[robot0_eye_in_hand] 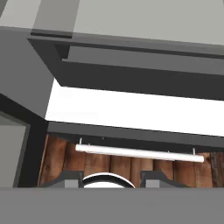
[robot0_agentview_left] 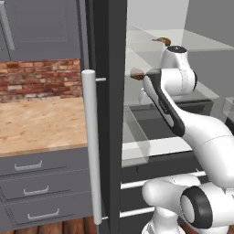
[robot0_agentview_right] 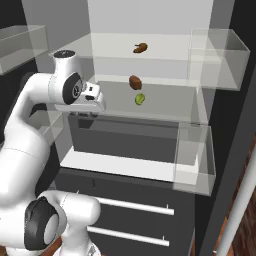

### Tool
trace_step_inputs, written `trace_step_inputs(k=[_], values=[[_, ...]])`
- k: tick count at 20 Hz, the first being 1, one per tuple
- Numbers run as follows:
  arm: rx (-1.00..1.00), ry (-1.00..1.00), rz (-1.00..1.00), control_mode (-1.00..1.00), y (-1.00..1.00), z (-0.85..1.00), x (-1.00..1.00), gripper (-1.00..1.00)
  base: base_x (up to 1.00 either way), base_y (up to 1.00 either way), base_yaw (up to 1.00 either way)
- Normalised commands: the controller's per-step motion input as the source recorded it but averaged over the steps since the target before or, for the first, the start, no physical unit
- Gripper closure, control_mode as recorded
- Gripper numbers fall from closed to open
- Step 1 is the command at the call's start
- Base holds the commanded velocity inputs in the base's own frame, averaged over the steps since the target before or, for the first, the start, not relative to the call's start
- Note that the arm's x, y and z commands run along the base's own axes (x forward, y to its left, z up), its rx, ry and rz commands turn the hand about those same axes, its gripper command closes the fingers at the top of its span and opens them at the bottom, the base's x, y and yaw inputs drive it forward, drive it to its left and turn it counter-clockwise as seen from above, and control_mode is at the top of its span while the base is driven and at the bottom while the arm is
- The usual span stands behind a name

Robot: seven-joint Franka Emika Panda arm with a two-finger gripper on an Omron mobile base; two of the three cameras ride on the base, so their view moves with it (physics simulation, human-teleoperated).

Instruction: Pick up the mango and banana from the fridge and place one fruit on each plate on the dining counter.

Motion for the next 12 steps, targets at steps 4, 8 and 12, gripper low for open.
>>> trace_step_inputs(k=[4, 8, 12], values=[[-0.01, -0.05, 0.0, -1.0, 0.0, 0.0, -0.39, -1.0, 0.0, 0.0, 0.0], [0.0, -0.09, 0.0, -1.0, 0.0, 0.0, -0.76, -1.0, 0.0, 0.0, 0.0], [0.0, -0.13, -0.04, -1.0, -0.01, 0.0, -0.72, -1.0, 0.0, 0.0, 0.0]])
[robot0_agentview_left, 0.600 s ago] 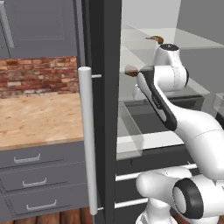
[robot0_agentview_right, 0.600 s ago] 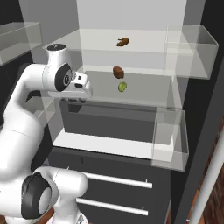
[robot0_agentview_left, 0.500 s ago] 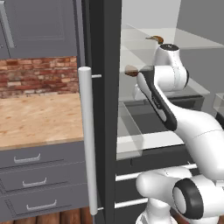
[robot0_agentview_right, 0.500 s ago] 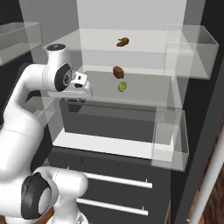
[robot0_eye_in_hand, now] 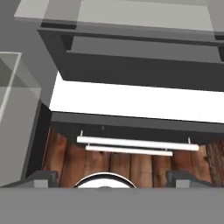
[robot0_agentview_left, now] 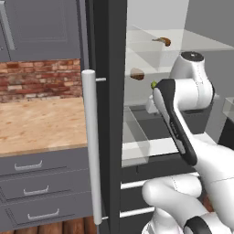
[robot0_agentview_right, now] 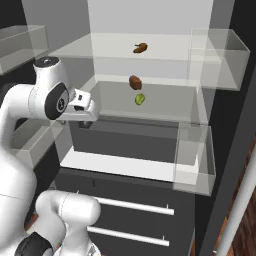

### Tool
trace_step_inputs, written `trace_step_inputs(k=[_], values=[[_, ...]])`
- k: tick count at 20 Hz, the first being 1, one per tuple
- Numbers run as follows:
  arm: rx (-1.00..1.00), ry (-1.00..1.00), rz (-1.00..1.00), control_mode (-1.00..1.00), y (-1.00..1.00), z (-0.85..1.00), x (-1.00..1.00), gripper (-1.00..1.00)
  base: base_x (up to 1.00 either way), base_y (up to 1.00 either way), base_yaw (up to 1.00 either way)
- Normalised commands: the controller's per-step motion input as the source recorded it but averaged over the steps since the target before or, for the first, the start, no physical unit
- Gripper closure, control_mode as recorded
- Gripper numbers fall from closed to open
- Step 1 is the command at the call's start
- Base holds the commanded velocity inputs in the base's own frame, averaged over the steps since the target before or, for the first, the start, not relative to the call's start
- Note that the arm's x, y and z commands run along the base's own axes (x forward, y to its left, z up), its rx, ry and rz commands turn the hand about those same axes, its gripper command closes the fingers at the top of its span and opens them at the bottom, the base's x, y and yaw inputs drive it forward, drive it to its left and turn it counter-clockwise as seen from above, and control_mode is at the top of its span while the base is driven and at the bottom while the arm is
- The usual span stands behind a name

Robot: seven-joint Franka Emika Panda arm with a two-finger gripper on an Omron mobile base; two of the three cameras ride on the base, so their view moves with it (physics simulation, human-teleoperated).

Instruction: Pick up the mango and banana from the fridge and place one fruit on each plate on the dining counter.

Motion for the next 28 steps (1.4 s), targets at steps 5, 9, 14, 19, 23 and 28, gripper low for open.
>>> trace_step_inputs(k=[5, 9, 14, 19, 23, 28], values=[[0.0, -0.16, -0.01, -1.0, -0.12, 0.23, -0.55, -1.0, 0.0, 0.0, 0.0], [0.0, -0.17, 0.0, -1.0, 0.0, 0.46, -0.39, -1.0, 0.0, 0.0, 0.0], [0.0, -0.09, 0.0, 1.0, -0.09, 0.23, -0.18, -1.0, 0.0, -0.08, 0.0], [0.0, 0.0, 0.0, 1.0, 0.0, 0.0, 0.0, -1.0, 0.26, -0.35, 0.0], [0.0, 0.0, 0.0, 1.0, 0.0, 0.0, 0.0, -1.0, 0.94, -0.03, 0.0], [0.0, 0.0, 0.0, 1.0, 0.0, 0.0, 0.0, -1.0, 1.0, -0.57, 0.0]])
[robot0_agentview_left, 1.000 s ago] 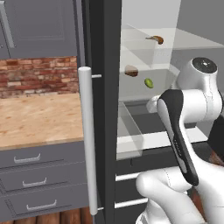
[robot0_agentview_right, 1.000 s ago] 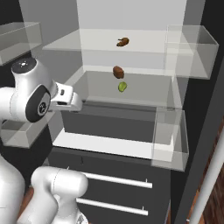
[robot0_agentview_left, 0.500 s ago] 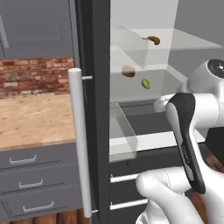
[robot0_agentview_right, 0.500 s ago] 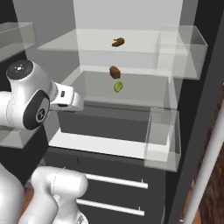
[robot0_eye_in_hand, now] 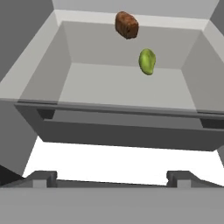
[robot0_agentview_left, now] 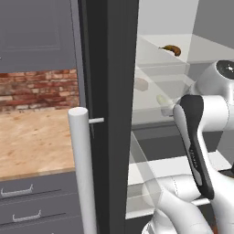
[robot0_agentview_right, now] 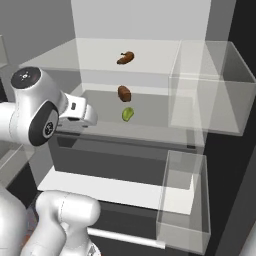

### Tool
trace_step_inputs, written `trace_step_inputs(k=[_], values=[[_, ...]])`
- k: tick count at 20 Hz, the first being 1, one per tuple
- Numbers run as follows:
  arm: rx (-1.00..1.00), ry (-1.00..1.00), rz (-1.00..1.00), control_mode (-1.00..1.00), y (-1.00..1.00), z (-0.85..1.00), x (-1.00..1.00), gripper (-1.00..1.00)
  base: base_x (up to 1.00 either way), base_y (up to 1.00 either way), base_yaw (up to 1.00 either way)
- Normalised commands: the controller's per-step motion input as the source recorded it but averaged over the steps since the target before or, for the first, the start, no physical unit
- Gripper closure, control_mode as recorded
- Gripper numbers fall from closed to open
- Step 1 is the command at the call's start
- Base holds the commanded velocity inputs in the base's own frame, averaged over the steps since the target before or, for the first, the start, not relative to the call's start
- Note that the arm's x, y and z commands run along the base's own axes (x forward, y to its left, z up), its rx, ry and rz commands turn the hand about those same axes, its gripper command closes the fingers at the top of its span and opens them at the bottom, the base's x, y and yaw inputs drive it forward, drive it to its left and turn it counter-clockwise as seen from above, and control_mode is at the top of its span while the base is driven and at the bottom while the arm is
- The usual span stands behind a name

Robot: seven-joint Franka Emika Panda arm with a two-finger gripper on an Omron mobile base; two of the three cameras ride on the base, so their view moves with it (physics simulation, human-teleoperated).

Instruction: Pick up the mango and banana from the fridge and place one fruit on each plate on the dining counter.

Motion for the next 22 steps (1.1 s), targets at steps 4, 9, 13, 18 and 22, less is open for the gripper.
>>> trace_step_inputs(k=[4, 9, 13, 18, 22], values=[[0.0, 0.0, 0.0, 1.0, 0.0, 0.0, 0.0, -1.0, 1.0, -0.73, 0.0], [0.01, 0.0, 0.0, -1.0, -0.26, 0.0, 0.33, -1.0, 0.6, -0.34, 0.0], [0.01, -0.02, -0.01, -1.0, -0.63, 0.08, 0.53, -1.0, 0.0, 0.0, 0.0], [0.0, -0.07, -0.1, -1.0, -0.27, 0.16, 0.32, -1.0, 0.0, 0.0, 0.0], [0.0, -0.13, -0.05, -1.0, -0.14, -0.02, 0.29, -1.0, 0.0, 0.0, 0.0]])
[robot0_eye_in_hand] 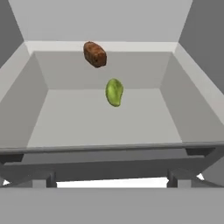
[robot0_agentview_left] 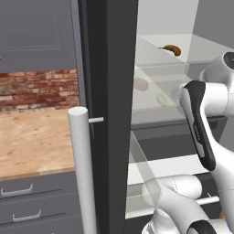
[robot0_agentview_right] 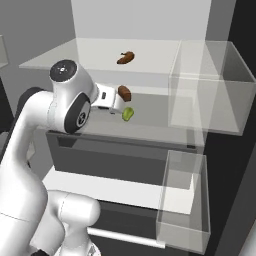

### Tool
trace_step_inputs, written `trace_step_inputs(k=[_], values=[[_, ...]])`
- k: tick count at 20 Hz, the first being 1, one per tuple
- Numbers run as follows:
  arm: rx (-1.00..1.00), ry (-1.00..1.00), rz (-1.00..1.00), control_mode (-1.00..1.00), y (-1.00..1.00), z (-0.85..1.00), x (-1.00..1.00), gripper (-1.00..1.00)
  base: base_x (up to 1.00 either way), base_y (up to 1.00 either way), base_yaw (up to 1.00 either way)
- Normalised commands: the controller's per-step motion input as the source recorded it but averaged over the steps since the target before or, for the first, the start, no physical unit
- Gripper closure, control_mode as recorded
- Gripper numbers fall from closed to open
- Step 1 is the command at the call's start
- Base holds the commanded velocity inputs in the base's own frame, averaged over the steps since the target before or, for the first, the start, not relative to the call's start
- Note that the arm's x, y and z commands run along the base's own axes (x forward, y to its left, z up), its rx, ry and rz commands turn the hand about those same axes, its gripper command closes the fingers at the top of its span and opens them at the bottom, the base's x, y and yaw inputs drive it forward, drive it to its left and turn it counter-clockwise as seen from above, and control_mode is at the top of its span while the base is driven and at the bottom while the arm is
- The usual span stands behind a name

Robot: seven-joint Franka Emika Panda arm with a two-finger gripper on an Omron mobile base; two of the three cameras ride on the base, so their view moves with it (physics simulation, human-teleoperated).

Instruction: Pick up the mango and banana from the fridge and place one fruit on each plate on the dining counter.

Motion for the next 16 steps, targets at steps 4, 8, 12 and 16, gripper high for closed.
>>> trace_step_inputs(k=[4, 8, 12, 16], values=[[0.0, -0.28, 0.0, -1.0, -0.16, -0.2, 0.07, -1.0, 0.0, 0.0, 0.0], [0.01, -0.22, 0.0, -1.0, -0.04, -0.23, 0.07, -1.0, 0.0, 0.0, 0.0], [0.01, -0.04, 0.0, -1.0, 0.0, -0.22, 0.29, -1.0, 0.0, 0.0, 0.0], [0.02, 0.0, 0.0, -1.0, 0.0, -0.17, 0.44, -1.0, 0.0, 0.0, 0.0]])
